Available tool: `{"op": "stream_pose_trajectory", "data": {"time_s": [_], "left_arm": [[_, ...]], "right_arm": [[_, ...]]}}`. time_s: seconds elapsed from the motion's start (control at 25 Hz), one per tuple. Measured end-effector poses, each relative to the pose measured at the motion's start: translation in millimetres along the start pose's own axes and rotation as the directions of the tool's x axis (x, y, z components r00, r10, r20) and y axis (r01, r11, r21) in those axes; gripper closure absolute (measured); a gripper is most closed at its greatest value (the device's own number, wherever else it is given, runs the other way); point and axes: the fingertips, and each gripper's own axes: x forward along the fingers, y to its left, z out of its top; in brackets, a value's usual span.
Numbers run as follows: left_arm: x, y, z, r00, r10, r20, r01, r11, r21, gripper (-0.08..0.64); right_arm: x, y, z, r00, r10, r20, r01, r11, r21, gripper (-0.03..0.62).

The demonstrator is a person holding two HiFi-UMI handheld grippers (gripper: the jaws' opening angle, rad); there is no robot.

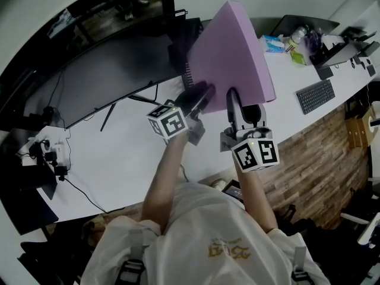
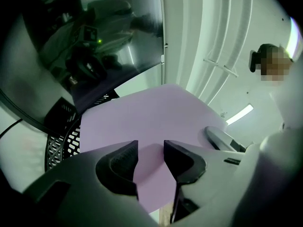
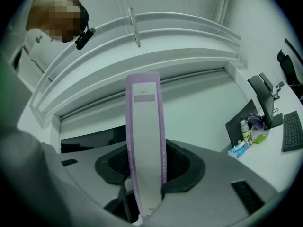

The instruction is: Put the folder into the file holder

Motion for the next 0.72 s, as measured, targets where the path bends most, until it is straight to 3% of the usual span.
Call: {"op": "stream_pose_trajectory", "data": {"time_s": [0.72], "left_arm": [[12,39,20,0.999,-0.021,0.045,0.025,0.995,-0.092,0.391]], "right_arm": [[39,0,-18,1.000,0.001,0.011,0.000,0.999,-0.045,0.410]]}}
